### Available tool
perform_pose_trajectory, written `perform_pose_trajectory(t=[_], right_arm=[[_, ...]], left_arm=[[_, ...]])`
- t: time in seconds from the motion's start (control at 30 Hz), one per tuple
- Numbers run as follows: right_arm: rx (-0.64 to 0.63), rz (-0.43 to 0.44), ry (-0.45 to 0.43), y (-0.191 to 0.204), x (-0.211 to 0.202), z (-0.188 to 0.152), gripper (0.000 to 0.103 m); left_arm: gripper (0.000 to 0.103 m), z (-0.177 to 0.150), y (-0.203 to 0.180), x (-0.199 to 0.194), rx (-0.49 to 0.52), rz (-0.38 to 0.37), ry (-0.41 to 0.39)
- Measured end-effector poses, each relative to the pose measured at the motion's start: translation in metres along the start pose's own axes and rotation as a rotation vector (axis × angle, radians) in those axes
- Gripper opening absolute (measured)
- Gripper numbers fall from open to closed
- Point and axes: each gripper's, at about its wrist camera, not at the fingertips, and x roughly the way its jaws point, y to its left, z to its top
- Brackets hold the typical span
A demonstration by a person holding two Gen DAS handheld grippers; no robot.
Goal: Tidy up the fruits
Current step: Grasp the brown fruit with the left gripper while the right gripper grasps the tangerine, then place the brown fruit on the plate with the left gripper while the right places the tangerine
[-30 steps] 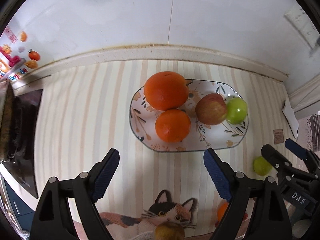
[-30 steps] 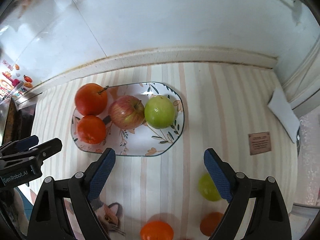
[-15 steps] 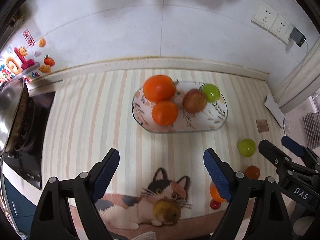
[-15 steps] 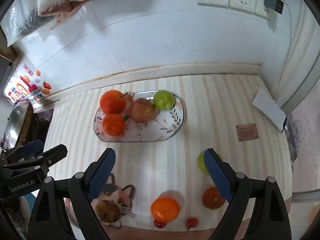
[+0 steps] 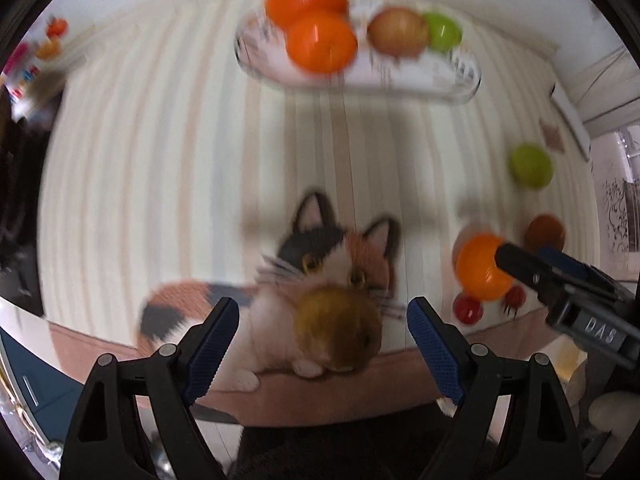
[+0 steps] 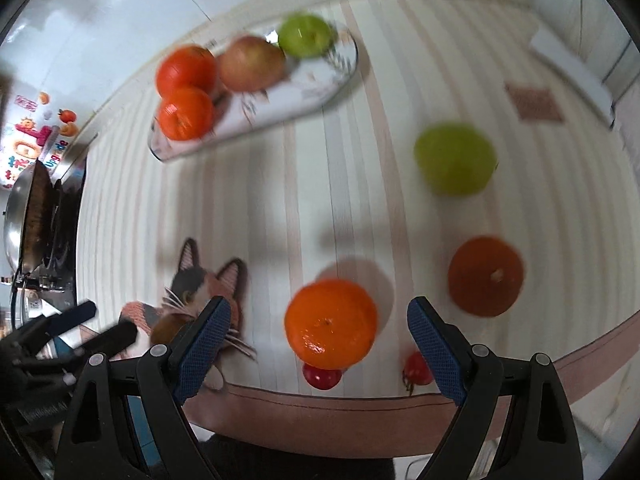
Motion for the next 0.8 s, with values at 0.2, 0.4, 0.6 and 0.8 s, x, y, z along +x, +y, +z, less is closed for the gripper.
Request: perform_pose_trajectory(t=[0.2, 0.4, 0.6, 0.8], right_arm=[[0.017, 0.013, 0.068, -0.007, 0.027, -0.007, 0.09], [0.014, 0.007, 0.095, -0.008, 0.04, -0.008, 0.08], [0.015, 0.009, 0.113, -0.009, 0.049, -0.007, 0.067], [0.002, 0.007, 0.099, -0.006, 0.049, -0.007, 0.067]], left_arm=[[0.086, -0.009, -0.008, 0.036, -0.01, -0.048, 0.105], [0.075, -0.01, -0.012, 0.059, -0.031, -0.051, 0.141], [0.064, -0.01, -0.009, 0.063, -0.046, -0.042, 0.12], [0.063, -0.012, -0.012, 0.059, -0.044, -0.047, 0.09]])
